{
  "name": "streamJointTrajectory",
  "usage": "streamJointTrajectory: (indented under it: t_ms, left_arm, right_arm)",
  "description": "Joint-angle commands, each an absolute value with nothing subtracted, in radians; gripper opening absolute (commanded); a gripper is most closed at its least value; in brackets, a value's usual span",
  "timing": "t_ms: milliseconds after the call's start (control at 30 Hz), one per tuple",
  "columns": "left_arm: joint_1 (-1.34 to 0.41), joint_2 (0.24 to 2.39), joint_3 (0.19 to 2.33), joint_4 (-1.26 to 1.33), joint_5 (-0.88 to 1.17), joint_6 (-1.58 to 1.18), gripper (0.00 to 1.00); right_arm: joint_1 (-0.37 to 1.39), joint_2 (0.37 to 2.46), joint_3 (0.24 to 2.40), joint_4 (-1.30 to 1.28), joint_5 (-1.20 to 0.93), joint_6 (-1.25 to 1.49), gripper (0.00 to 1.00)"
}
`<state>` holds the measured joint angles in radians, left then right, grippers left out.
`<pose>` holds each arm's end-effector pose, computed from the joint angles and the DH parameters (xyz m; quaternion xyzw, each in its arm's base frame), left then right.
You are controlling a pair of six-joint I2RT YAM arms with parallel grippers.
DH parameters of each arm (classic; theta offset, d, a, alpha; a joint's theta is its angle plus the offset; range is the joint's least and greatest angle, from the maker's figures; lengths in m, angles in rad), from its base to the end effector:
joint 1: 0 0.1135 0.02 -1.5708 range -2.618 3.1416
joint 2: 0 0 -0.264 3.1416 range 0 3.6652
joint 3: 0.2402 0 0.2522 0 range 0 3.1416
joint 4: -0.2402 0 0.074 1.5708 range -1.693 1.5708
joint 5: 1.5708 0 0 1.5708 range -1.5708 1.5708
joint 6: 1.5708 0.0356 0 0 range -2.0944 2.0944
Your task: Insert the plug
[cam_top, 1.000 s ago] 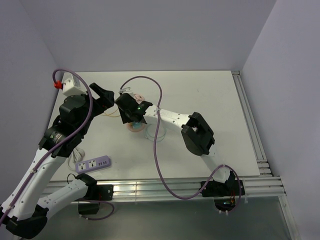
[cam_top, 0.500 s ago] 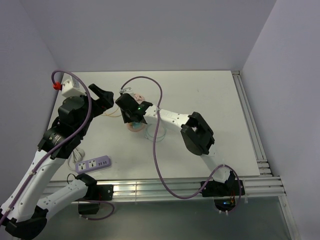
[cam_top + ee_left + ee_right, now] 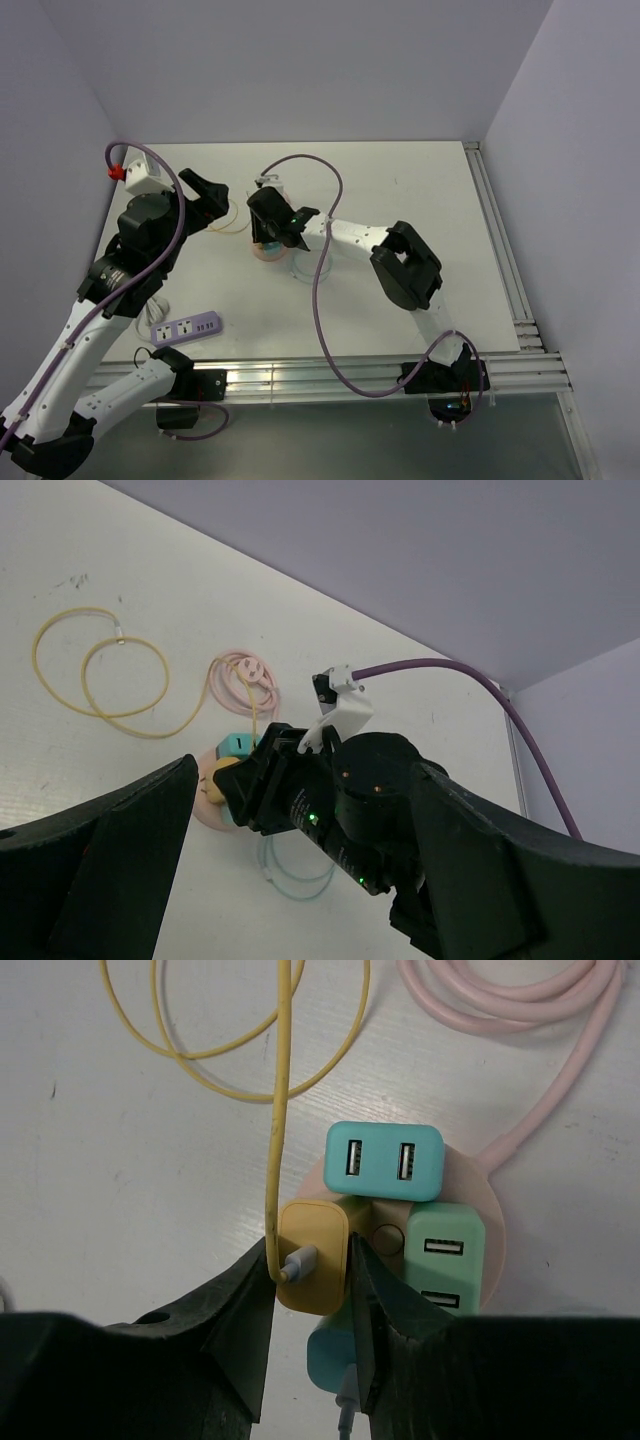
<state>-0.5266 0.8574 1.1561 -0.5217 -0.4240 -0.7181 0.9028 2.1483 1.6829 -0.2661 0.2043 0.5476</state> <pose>0.1522 -0.0715 0.4190 -0.2037 0.7478 -0.2220 0.5915 0.3098 0.3810 0.2057 -0.1196 0.9015 0.1991 0.3651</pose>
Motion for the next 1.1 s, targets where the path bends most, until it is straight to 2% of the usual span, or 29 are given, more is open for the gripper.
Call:
streamJointTrajectory:
  t_ms: [0, 100, 333, 733, 1067]
  left_arm:
    - [-0.523, 0.851, 1.149, -0.488, -0.408, -0.704, 0.91]
    - [-0.523, 0.851, 1.144, -0.486, -0.407, -0.707, 0.91]
    - [-0.522, 0.857, 1.149, -0.485, -0.397, -0.715, 0.91]
    - [-0.523, 0.865, 1.155, -0.489, -0.397, -0.715, 0.91]
    - [-0.522, 0.864, 1.17, -0.491, -0.4, -0.703, 0.91]
  right_arm:
    - [0.884, 2.187, 1.566, -0.41, 0.215, 0.568, 0.0]
    - [0.884, 2.197, 1.542, -0.42, 0.235, 0.557, 0.0]
    - [0.908, 2.31, 1.64, -0.534, 0.284, 0.514, 0.0]
    - [0.913, 2.379, 1.58, -0.526, 0.275, 0.522, 0.0]
    - [0.891, 2.342, 1.326, -0.365, 0.192, 0.583, 0.0]
